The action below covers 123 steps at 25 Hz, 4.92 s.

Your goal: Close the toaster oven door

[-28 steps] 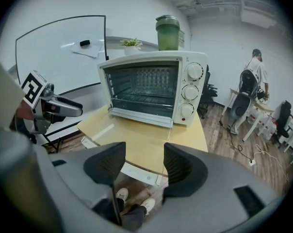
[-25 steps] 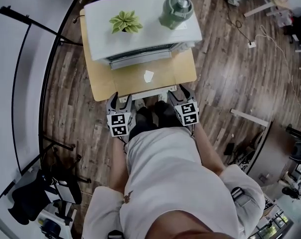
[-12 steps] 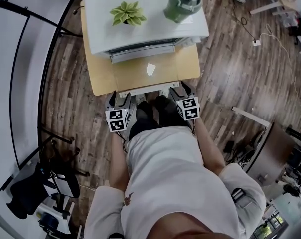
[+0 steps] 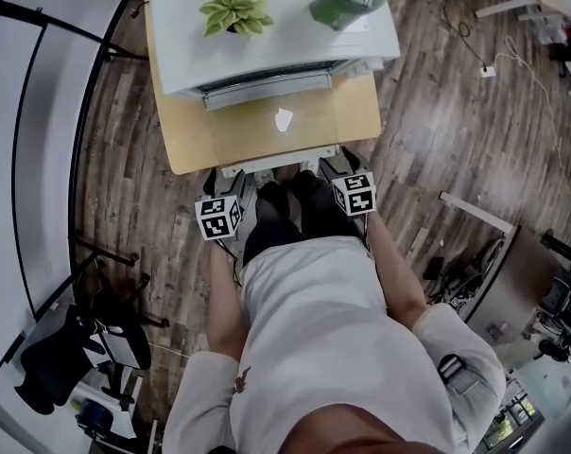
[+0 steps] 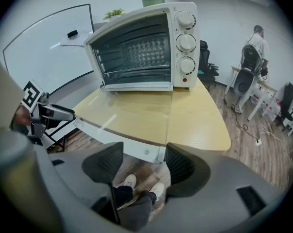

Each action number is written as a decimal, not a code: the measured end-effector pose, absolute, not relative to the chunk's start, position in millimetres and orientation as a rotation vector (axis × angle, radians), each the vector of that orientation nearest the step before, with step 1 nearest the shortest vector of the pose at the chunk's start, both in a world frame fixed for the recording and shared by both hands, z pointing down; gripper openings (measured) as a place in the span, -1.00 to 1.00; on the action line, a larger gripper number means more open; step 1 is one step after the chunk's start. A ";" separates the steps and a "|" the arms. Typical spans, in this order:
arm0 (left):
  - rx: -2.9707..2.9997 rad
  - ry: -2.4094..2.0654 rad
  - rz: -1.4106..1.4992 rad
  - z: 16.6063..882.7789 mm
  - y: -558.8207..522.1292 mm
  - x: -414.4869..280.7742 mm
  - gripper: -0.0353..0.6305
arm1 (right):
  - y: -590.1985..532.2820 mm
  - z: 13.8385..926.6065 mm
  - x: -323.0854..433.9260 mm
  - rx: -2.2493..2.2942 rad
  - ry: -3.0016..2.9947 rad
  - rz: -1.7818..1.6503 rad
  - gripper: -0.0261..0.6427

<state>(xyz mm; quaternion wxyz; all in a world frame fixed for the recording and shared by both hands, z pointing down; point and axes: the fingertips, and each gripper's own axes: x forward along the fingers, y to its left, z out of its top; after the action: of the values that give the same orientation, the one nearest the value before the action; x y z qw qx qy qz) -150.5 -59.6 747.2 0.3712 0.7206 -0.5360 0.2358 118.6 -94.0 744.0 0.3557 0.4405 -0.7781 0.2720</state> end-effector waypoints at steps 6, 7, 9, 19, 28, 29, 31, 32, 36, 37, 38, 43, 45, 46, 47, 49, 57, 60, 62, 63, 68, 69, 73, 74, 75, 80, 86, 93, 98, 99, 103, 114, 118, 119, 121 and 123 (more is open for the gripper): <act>1.806 -1.360 0.585 760.4 -58.7 -146.8 0.06 | -92.6 758.3 121.1 1.142 -1.990 0.776 0.00; 1.799 -1.357 0.579 761.9 -58.5 -146.0 0.06 | -92.7 759.8 121.7 1.146 -1.989 0.789 0.01; 1.786 -1.353 0.570 764.5 -57.9 -144.8 0.06 | -93.2 763.6 122.5 1.152 -1.986 0.815 0.03; 1.764 -1.335 0.543 769.2 -55.7 -136.8 0.02 | -96.3 767.6 119.1 1.139 -2.012 0.850 -0.10; 1.769 -1.369 0.530 760.0 -55.1 -137.3 0.01 | -95.1 757.7 119.6 1.156 -2.029 0.857 -0.10; 1.770 -1.372 0.528 758.5 -55.0 -137.8 0.01 | -95.0 756.1 119.1 1.158 -2.033 0.858 -0.10; 1.775 -1.379 0.527 755.4 -54.5 -138.7 0.00 | -94.5 752.6 118.7 1.160 -2.041 0.861 -0.10; 1.778 -1.384 0.528 753.7 -54.1 -139.0 -0.01 | -94.3 750.4 118.7 1.162 -2.044 0.864 -0.10; 1.791 -1.408 0.525 743.5 -52.8 -140.1 -0.04 | -93.4 738.9 118.9 1.172 -2.059 0.878 -0.10; 1.795 -1.413 0.523 740.6 -52.7 -140.2 -0.04 | -93.2 735.6 119.0 1.174 -2.063 0.881 -0.10; 1.801 -1.417 0.524 737.7 -52.8 -140.2 -0.04 | -93.1 732.4 119.0 1.177 -2.068 0.883 -0.10; 1.823 -1.427 0.521 723.8 -51.5 -140.3 -0.04 | -91.9 718.2 119.2 1.190 -2.089 0.893 -0.10; 1.823 -1.432 0.509 718.9 -51.7 -140.3 -0.04 | -92.1 713.4 119.3 1.197 -2.097 0.897 -0.10; 1.824 -1.434 0.504 716.7 -52.1 -140.3 -0.03 | -92.4 711.1 119.5 1.201 -2.100 0.900 -0.10; 1.825 -1.435 0.498 714.6 -52.5 -140.3 -0.03 | -92.7 708.9 119.6 1.205 -2.103 0.903 -0.10; 1.830 -1.438 0.489 710.2 -53.4 -140.8 -0.03 | -93.4 704.6 119.5 1.211 -2.109 0.910 -0.10; 1.845 -1.474 0.451 688.5 -56.0 -143.6 -0.03 | -95.9 684.6 118.3 1.246 -2.143 0.933 -0.10; 1.851 -1.480 0.436 681.4 -56.9 -143.9 -0.03 | -97.0 677.7 118.3 1.259 -2.153 0.939 -0.10; 1.856 -1.483 0.428 676.7 -57.9 -143.9 -0.03 | -97.5 673.0 118.7 1.268 -2.160 0.942 -0.10; 1.859 -1.485 0.424 674.3 -58.7 -144.1 -0.03 | -98.0 670.8 118.7 1.272 -2.165 0.942 -0.10; 1.872 -1.498 0.395 660.3 -62.9 -145.6 -0.03 | -102.1 657.4 118.2 1.295 -2.192 0.947 -0.10; 1.874 -1.500 0.391 657.5 -63.7 -145.8 -0.03 | -102.9 654.6 118.1 1.300 -2.197 0.949 -0.10; 1.881 -1.508 0.377 647.9 -68.5 -147.4 -0.03 | -107.5 645.5 117.1 1.317 -2.214 0.959 -0.10; 1.883 -1.510 0.372 646.0 -69.7 -148.0 -0.03 | -108.7 643.7 116.8 1.322 -2.219 0.961 -0.10; 1.884 -1.513 0.366 644.1 -70.7 -148.5 -0.03 | -109.6 641.9 116.5 1.326 -2.223 0.964 -0.10; 1.893 -1.535 0.337 631.6 -75.2 -150.3 -0.02 | -114.3 629.9 115.4 1.345 -2.243 0.976 -0.10; 1.905 -1.558 0.297 615.9 -82.5 -152.7 -0.02 | -121.4 615.4 114.3 1.371 -2.265 0.988 -0.10; 1.937 -1.591 0.277 598.5 -93.0 -155.1 -0.03 | -131.8 600.1 113.2 1.398 -2.302 1.004 -0.10; 1.959 -1.608 0.290 591.0 -98.1 -155.9 -0.03 | -136.7 594.3 112.5 1.408 -2.311 1.012 -0.10; 1.964 -1.612 0.291 589.4 -99.4 -155.9 -0.03 | -137.9 593.1 112.5 1.411 -2.313 1.014 -0.10; 1.986 -1.629 0.285 580.9 -105.0 -156.7 -0.04 | -143.9 585.8 111.9 1.427 -2.332 1.019 -0.11; 2.227 -1.624 0.409 541.6 -102.6 -139.0 -0.10 | -157.6 569.6 109.2 1.461 -2.377 1.030 -0.11; 2.400 -1.514 0.574 537.5 -93.9 -112.6 -0.18 | -161.2 565.6 108.5 1.470 -2.386 1.032 -0.11; 2.428 -1.488 0.606 538.4 -92.9 -107.1 -0.19 | -162.2 565.0 108.4 1.472 -2.388 1.033 -0.11; 2.464 -1.441 0.663 543.5 -91.5 -98.2 -0.24 | -164.1 564.1 108.3 1.476 -2.390 1.032 -0.11; 2.477 -1.396 0.719 553.8 -89.0 -92.0 -0.25 | -165.4 563.3 108.1 1.478 -2.391 1.032 -0.11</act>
<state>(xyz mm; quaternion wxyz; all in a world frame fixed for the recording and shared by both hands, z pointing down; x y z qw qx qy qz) -92.0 -89.0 553.8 0.1043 0.8400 -0.4734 0.2438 108.1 -165.4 563.3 0.0734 0.4923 -0.7963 0.3437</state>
